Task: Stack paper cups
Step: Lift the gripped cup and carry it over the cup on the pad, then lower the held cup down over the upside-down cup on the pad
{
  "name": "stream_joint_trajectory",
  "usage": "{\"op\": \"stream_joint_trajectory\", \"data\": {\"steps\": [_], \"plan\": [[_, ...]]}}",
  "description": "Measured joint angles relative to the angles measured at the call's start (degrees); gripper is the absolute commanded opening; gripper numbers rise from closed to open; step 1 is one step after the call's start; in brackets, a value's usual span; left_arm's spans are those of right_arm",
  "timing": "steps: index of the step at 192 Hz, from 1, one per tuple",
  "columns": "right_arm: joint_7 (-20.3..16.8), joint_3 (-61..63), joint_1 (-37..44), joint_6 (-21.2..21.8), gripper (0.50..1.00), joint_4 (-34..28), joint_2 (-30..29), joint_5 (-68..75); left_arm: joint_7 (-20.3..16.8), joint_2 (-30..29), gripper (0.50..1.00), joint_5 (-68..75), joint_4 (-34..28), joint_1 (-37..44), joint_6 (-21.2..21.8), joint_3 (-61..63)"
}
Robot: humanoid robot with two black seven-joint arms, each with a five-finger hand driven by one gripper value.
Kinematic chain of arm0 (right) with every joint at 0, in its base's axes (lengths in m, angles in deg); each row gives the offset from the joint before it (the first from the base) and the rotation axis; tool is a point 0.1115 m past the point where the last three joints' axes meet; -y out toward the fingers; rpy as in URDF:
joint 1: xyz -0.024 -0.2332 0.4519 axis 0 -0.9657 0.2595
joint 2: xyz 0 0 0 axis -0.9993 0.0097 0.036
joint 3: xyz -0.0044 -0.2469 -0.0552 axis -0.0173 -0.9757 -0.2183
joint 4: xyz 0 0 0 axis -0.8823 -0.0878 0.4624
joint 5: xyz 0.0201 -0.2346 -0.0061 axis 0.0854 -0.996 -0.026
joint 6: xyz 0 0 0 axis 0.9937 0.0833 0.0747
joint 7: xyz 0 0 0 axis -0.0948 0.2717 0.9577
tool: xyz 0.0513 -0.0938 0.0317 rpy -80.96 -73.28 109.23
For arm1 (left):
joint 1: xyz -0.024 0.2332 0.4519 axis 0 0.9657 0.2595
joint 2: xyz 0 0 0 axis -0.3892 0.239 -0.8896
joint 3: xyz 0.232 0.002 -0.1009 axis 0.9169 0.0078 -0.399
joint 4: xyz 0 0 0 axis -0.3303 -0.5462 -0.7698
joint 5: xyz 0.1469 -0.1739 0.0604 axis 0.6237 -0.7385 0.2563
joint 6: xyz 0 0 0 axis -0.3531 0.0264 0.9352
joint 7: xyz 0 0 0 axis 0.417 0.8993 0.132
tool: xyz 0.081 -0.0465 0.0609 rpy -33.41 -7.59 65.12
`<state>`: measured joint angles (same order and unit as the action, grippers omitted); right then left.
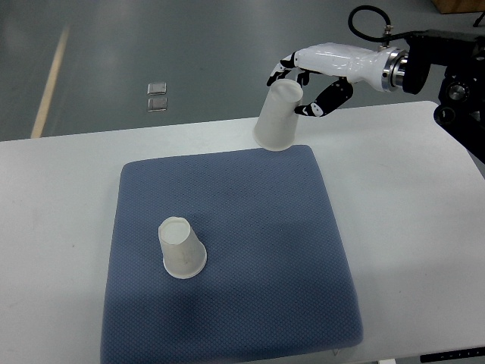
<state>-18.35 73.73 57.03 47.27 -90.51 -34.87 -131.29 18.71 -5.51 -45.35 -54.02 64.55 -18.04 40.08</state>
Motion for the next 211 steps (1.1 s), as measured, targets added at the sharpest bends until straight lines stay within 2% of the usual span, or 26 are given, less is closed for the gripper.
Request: {"op": "stream_joint_trajectory", "data": {"steps": [35, 70, 100, 211], "plan": [[-1.81, -1.02, 4.95, 4.92, 0.568, -3.95, -7.51, 5.42, -0.01, 0.00, 1.000, 0.00, 0.00, -0.01, 0.00, 0.00], [-4.07, -2.85, 8.32, 5.40, 0.568, -4.42, -15.61, 6.07, 0.00, 0.00, 1.000, 0.00, 0.00, 0.00, 0.00, 0.00], [-5.67, -3.96, 8.41, 5.40, 0.568, -4.49, -20.33, 5.83, 0.00, 0.00, 1.000, 0.00, 0.00, -0.01, 0.00, 0.00], [-5.96, -12.11, 8.92, 5.41, 0.568, -5.67, -21.27, 2.89, 0.00, 0.00, 1.000, 0.00, 0.00, -0.01, 0.00, 0.00]]}}
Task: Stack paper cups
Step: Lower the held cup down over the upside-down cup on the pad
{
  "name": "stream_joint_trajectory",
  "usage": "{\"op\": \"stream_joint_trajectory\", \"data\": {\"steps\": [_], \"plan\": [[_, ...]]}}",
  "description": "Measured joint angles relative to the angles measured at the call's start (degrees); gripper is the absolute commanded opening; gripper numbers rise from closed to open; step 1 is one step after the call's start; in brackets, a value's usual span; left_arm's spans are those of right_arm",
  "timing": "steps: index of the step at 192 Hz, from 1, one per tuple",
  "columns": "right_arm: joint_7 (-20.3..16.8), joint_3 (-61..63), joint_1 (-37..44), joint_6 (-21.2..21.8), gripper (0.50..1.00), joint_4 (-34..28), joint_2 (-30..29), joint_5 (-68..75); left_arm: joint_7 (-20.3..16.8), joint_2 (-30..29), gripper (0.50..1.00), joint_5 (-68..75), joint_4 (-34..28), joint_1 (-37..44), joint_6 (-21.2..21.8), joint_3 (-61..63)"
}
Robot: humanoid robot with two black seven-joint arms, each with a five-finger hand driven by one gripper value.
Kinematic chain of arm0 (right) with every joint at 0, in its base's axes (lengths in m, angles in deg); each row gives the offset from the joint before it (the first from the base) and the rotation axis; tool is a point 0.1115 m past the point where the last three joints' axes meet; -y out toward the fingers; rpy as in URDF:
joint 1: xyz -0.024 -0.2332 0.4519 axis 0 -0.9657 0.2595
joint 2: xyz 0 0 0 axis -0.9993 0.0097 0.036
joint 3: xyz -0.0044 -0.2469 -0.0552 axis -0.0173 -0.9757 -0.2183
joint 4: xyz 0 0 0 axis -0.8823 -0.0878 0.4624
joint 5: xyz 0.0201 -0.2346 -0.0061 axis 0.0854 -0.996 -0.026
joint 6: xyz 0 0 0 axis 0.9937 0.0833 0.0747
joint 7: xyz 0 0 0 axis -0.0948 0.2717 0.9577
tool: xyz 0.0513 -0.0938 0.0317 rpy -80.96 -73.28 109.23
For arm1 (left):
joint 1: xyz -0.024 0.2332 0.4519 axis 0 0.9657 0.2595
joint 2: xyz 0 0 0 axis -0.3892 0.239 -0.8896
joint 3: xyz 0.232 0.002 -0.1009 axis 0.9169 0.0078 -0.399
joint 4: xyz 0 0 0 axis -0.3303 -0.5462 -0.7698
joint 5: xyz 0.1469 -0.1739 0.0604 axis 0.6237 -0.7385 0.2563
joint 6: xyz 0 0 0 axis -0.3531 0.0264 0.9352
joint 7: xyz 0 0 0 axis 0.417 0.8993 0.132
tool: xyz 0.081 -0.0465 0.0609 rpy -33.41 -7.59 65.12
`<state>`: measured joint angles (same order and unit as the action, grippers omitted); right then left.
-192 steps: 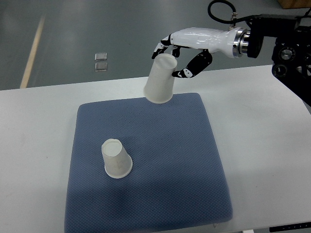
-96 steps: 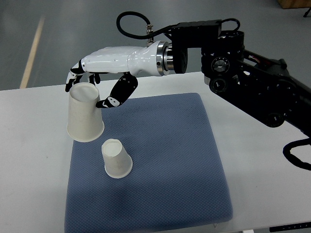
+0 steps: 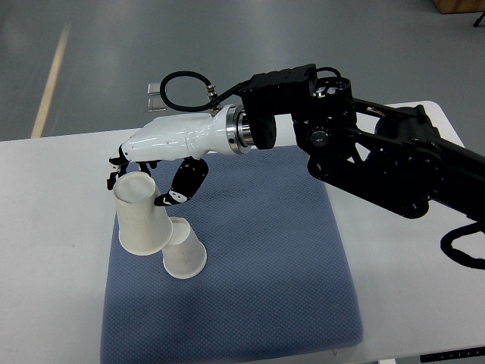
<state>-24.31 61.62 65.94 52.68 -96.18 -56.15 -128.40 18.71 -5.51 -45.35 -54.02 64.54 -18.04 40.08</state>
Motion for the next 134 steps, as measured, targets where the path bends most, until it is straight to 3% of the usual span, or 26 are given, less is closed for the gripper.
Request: {"op": "stream_joint_trajectory", "data": {"steps": [134], "plan": [[0.37, -2.75, 0.10, 0.00, 0.570, -1.27, 2.52, -2.98, 0.00, 0.00, 1.000, 0.00, 0.00, 0.00, 0.00, 0.00]]}}
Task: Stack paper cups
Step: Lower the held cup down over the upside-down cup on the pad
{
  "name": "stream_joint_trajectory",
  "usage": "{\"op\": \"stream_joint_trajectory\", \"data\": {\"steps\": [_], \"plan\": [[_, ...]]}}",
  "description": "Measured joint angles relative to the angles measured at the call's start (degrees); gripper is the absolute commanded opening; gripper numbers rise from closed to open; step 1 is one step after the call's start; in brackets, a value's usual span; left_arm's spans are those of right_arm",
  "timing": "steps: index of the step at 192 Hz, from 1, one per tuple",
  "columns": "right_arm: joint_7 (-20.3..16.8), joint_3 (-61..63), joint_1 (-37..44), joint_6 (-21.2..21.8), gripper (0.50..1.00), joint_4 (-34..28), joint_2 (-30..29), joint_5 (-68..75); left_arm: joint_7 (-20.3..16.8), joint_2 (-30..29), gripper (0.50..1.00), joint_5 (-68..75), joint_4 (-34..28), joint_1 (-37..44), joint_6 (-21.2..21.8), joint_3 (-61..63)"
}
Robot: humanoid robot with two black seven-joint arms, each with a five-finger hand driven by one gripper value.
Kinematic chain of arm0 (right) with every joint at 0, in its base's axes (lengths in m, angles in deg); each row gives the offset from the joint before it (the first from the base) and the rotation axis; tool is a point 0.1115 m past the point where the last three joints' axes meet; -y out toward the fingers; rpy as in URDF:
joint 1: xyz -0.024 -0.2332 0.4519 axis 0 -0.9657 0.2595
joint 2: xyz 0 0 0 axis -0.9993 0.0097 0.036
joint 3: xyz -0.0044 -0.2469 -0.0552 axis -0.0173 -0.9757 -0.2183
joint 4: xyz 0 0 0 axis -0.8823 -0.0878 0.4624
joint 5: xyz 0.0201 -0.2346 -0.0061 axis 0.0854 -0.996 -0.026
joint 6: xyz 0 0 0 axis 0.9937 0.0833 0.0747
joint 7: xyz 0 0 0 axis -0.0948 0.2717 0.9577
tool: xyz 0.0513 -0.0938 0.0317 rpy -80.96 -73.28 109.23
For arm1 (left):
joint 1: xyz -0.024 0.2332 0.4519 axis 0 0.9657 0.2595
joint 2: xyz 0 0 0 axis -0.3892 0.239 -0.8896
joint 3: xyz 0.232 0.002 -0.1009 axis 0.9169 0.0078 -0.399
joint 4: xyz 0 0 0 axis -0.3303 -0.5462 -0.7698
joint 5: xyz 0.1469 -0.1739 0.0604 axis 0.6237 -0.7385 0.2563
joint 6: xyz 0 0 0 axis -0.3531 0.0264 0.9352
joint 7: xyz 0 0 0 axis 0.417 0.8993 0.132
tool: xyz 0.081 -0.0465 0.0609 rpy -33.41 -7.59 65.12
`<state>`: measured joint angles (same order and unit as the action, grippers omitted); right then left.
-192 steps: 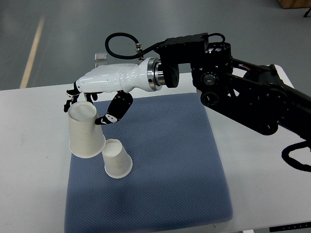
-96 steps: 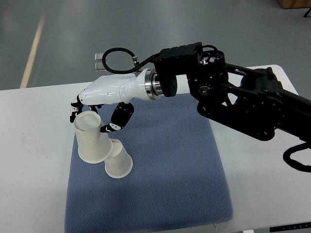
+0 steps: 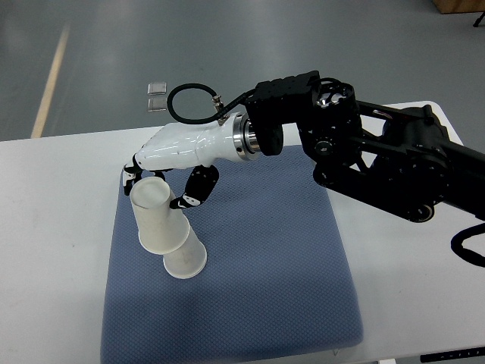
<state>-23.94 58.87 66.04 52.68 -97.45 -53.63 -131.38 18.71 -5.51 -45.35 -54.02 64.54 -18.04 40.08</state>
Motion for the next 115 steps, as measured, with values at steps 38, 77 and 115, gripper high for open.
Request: {"op": "stream_joint_trajectory", "data": {"steps": [38, 77, 115], "plan": [[0.03, -0.35, -0.08, 0.00, 0.568, -0.02, 0.49, -0.09, 0.00, 0.00, 1.000, 0.00, 0.00, 0.00, 0.00, 0.00], [0.04, -0.37, -0.42, 0.00, 0.570, -0.02, 0.52, -0.40, 0.00, 0.00, 1.000, 0.00, 0.00, 0.01, 0.00, 0.00], [0.04, -0.37, -0.99, 0.00, 0.570, -0.02, 0.39, -1.22, 0.00, 0.00, 1.000, 0.00, 0.00, 0.01, 0.00, 0.00]]}}
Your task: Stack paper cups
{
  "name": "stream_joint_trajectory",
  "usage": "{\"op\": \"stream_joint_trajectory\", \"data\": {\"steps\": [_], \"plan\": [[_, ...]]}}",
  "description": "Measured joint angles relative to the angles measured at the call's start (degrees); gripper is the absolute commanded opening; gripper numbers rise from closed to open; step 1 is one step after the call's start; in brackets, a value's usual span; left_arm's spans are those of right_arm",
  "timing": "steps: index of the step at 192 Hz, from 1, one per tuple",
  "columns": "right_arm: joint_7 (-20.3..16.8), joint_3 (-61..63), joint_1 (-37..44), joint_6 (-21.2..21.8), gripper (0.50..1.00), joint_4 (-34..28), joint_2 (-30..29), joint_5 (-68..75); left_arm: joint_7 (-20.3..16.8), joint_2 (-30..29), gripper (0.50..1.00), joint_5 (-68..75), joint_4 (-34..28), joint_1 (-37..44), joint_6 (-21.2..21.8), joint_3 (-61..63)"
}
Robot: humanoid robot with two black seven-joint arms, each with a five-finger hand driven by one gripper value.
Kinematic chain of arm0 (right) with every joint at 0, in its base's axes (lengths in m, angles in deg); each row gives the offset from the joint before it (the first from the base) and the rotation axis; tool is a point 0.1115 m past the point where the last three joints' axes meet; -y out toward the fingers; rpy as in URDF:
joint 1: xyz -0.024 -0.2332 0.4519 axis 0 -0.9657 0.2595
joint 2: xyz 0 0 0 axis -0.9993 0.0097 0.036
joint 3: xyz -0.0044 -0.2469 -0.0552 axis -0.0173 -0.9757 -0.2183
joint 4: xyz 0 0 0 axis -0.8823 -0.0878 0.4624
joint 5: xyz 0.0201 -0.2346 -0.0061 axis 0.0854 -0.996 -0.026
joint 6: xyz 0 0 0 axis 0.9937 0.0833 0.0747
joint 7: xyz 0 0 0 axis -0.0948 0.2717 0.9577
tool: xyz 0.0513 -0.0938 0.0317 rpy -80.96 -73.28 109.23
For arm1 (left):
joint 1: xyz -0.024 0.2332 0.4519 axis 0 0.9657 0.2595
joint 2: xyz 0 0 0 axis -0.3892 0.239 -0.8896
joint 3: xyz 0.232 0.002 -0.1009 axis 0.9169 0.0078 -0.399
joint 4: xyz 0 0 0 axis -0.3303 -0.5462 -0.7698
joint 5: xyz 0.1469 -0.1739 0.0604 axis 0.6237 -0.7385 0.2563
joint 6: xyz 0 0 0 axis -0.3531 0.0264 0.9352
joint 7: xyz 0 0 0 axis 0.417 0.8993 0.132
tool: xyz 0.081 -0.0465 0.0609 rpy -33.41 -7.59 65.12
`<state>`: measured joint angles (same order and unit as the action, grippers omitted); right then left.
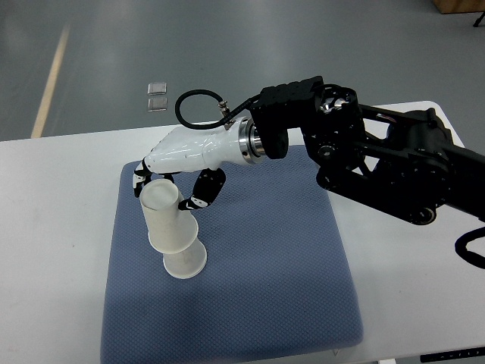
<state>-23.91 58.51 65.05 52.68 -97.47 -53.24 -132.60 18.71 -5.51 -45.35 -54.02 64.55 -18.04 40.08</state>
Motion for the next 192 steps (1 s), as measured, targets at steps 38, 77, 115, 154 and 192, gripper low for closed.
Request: {"op": "stream_joint_trajectory", "data": {"steps": [38, 77, 115, 154, 192], "plan": [[0.00, -0.02, -0.86, 0.00, 0.580, 0.30, -0.04, -0.21, 0.00, 0.00, 1.000, 0.00, 0.00, 0.00, 0.00, 0.00], [0.00, -0.15, -2.10, 0.00, 0.627, 0.57, -0.22, -0.82, 0.00, 0.00, 1.000, 0.00, 0.00, 0.00, 0.00, 0.00], [0.00, -0.18, -3.49, 0.00, 0.701, 0.64, -0.54, -1.77, 0.00, 0.00, 1.000, 0.00, 0.00, 0.00, 0.00, 0.00], [0.00, -0.18, -3.67, 0.00, 0.831, 0.78, -0.66, -1.81, 0.00, 0.00, 1.000, 0.00, 0.00, 0.00, 0.00, 0.00], [0.15, -0.10, -3.69, 0.00, 0.913, 0.93, -0.74, -1.73, 0.00, 0.00, 1.000, 0.00, 0.00, 0.00, 0.00, 0.00]]}}
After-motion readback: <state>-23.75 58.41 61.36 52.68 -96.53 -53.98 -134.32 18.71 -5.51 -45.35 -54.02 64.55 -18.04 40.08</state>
